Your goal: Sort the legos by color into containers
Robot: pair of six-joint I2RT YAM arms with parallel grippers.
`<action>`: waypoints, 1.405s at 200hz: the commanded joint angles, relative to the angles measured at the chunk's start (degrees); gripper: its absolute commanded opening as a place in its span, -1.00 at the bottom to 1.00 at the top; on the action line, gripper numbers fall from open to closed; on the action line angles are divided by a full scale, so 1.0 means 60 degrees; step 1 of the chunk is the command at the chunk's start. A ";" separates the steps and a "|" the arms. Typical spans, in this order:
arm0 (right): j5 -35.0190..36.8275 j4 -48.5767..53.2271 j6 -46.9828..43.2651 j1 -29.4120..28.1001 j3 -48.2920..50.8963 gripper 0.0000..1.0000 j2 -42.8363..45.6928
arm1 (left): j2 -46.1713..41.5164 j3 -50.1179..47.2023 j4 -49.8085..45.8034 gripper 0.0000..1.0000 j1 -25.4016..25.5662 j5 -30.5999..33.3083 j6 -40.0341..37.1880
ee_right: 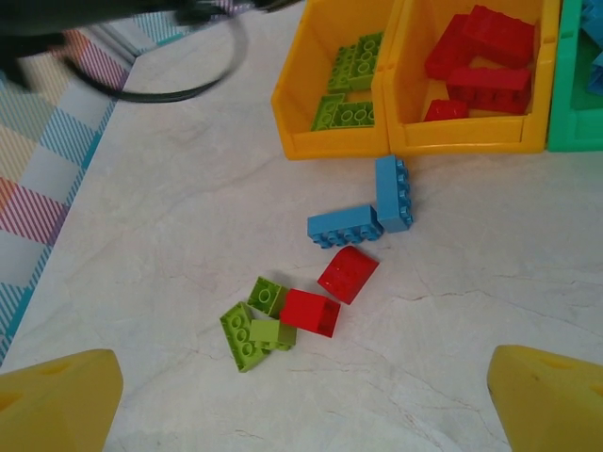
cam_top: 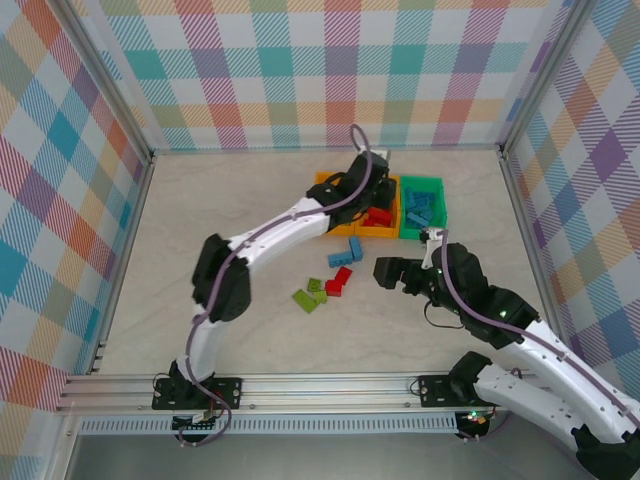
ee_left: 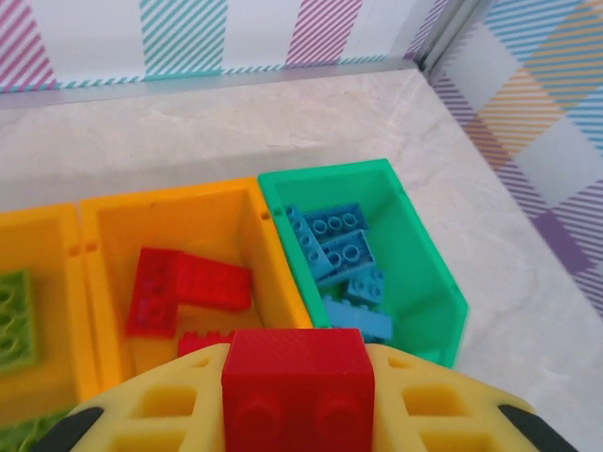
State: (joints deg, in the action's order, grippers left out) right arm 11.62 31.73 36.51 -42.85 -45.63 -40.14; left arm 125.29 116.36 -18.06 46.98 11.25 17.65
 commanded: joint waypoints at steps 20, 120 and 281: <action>0.0157 0.0786 0.0447 -0.0065 -0.0100 0.99 0.0575 | 0.2135 0.2710 -0.0972 -0.39 -0.0418 -0.0106 -0.0510; -0.0170 0.0666 0.0289 -0.0065 0.0029 0.99 0.0219 | -0.1191 -0.0134 -0.1553 0.25 0.0216 0.0355 -0.0060; -0.1828 -0.0089 -0.0285 -0.0065 -0.0024 0.99 -0.1146 | -0.5837 -0.8346 -0.3437 0.59 0.0102 0.0233 0.2114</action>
State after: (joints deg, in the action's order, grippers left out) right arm 2.74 33.30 35.57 -42.85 -45.63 -45.87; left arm 89.06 66.54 -39.13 48.60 16.23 31.59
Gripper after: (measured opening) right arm 0.996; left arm 0.790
